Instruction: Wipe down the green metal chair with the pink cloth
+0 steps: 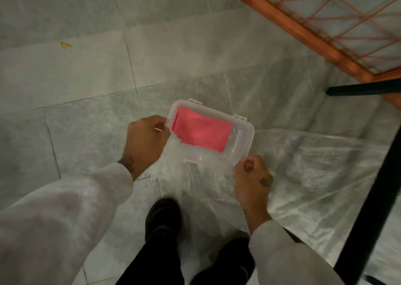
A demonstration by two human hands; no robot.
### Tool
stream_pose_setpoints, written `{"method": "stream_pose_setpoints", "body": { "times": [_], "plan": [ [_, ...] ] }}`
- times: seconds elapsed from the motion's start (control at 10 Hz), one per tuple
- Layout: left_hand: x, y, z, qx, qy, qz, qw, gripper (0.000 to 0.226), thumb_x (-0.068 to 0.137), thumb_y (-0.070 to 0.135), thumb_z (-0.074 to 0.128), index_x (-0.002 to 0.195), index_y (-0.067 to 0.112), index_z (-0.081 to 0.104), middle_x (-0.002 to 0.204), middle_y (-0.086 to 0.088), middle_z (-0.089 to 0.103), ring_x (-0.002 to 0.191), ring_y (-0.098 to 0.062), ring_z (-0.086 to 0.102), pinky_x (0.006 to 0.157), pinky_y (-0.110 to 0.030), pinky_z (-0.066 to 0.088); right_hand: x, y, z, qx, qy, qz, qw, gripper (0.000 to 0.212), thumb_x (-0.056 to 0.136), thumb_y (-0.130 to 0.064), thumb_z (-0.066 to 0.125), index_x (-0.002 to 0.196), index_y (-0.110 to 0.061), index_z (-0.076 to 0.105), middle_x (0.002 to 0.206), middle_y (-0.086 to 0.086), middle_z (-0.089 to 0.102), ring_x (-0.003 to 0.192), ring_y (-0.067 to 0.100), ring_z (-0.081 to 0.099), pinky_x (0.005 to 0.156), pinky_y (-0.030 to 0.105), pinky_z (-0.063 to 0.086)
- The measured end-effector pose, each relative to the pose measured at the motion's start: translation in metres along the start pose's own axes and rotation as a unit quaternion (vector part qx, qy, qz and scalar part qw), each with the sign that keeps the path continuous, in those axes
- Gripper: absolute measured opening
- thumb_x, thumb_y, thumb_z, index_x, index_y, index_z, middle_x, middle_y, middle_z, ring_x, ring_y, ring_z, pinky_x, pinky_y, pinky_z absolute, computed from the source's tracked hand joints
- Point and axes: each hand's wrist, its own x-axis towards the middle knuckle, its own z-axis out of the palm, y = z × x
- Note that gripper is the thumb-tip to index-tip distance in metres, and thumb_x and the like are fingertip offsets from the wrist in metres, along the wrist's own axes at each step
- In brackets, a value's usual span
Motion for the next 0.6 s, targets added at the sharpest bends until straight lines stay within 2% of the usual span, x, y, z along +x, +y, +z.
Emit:
{"method": "stream_pose_setpoints", "body": {
  "times": [0.1,0.2,0.3,0.4,0.5,0.6],
  "plan": [
    [-0.018,-0.004,0.014,0.019,-0.061,0.021,0.998,0.020,0.086,0.017,0.064,0.102,0.016,0.077,0.092,-0.002,0.076,0.083,-0.017,0.070,0.083,-0.026,0.052,-0.030,0.038,0.001,0.010,-0.035,0.073,0.997,0.005,0.085,-0.013,0.064,0.081,-0.012,0.061,0.072,0.004,0.067,0.071,0.026,0.066,0.062,0.029,0.050],
    [-0.027,-0.019,0.027,0.051,-0.088,0.005,0.995,0.019,0.086,0.016,0.063,0.099,0.013,0.077,0.091,-0.006,0.076,0.087,-0.026,0.071,0.085,-0.035,0.055,-0.035,0.054,0.005,-0.004,-0.066,0.090,0.994,0.009,0.087,-0.013,0.061,0.079,-0.009,0.063,0.076,0.007,0.069,0.075,0.027,0.066,0.063,0.025,0.041],
    [-0.030,-0.030,0.032,0.051,-0.120,-0.022,0.991,0.021,0.087,0.011,0.062,0.103,0.011,0.075,0.095,-0.010,0.076,0.083,-0.028,0.071,0.086,-0.036,0.056,-0.034,0.061,0.011,-0.033,-0.092,0.094,0.991,0.014,0.089,-0.016,0.060,0.078,-0.008,0.063,0.079,0.011,0.069,0.077,0.030,0.065,0.071,0.031,0.048],
    [-0.030,-0.038,0.035,0.050,-0.147,-0.025,0.987,0.028,0.087,0.006,0.061,0.112,0.012,0.072,0.107,-0.007,0.074,0.089,-0.021,0.069,0.085,-0.024,0.050,-0.032,0.065,0.018,-0.033,-0.119,0.098,0.987,0.009,0.088,-0.013,0.060,0.084,-0.007,0.066,0.085,0.013,0.071,0.083,0.032,0.067,0.075,0.032,0.053],
    [-0.035,-0.042,0.034,0.065,-0.212,-0.044,0.974,0.042,0.085,0.012,0.067,0.127,0.012,0.063,0.124,-0.008,0.068,0.111,-0.021,0.065,0.092,-0.023,0.045,-0.036,0.065,0.011,-0.086,-0.180,0.088,0.976,0.022,0.092,-0.012,0.054,0.108,-0.005,0.066,0.108,0.014,0.069,0.103,0.033,0.061,0.082,0.027,0.042],
    [-0.045,-0.037,0.024,0.093,-0.235,-0.039,0.967,0.061,0.084,0.023,0.072,0.140,0.013,0.050,0.136,-0.009,0.059,0.121,-0.024,0.059,0.103,-0.034,0.046,-0.043,0.052,-0.005,-0.077,-0.192,0.095,0.974,0.039,0.093,-0.019,0.053,0.131,-0.009,0.055,0.131,0.012,0.060,0.123,0.032,0.050,0.099,0.031,0.038]
  ]
}}
